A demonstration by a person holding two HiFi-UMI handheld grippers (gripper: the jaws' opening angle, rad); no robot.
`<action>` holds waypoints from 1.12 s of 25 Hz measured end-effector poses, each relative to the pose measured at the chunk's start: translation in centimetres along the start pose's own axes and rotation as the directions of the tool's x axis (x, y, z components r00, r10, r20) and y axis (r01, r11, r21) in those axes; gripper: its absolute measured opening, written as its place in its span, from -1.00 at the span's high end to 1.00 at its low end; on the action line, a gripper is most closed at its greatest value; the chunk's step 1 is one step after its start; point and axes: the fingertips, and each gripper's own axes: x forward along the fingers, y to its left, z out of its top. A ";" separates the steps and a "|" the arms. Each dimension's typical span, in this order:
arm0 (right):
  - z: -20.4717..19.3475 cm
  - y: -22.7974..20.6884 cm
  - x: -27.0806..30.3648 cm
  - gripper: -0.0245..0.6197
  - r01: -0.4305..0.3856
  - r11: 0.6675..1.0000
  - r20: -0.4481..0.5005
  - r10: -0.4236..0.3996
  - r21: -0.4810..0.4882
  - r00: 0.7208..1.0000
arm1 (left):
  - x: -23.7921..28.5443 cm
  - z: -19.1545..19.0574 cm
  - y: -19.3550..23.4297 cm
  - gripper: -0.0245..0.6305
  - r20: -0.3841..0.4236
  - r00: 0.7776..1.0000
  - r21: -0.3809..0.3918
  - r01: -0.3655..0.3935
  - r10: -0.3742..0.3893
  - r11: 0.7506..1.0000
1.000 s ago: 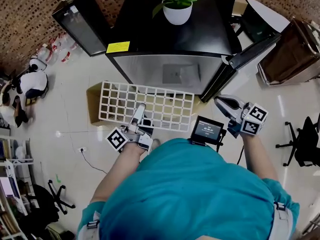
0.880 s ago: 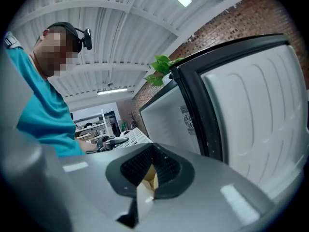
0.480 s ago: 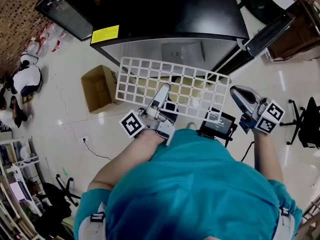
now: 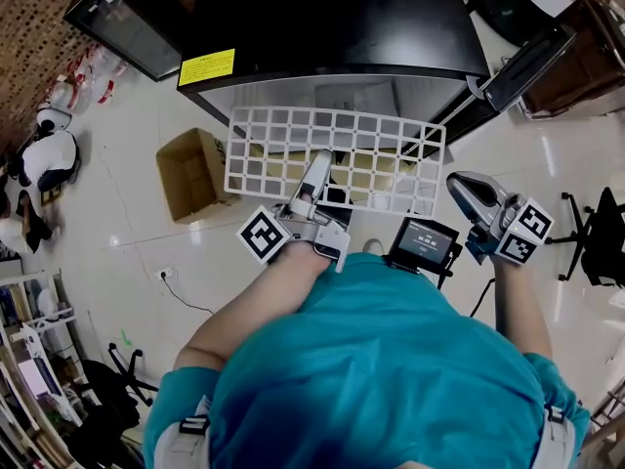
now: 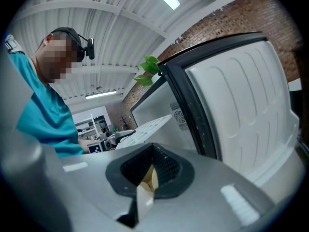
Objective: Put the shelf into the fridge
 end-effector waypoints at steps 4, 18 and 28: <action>0.0 1.0 0.0 0.92 0.006 1.000 -0.013 -0.006 0.001 1.000 | -0.2 0.4 -0.3 0.82 0.015 1.000 -0.010 -0.005 0.005 1.000; -0.7 1.1 -1.5 0.92 0.026 1.000 -0.018 -0.026 0.001 1.000 | 1.2 1.1 -1.1 0.82 0.045 0.999 0.008 0.013 -0.013 1.000; -1.0 1.4 -2.1 0.92 0.034 0.999 -0.022 -0.034 0.009 0.999 | 2.0 1.5 -1.4 0.83 0.044 0.999 0.086 -0.001 -0.003 0.996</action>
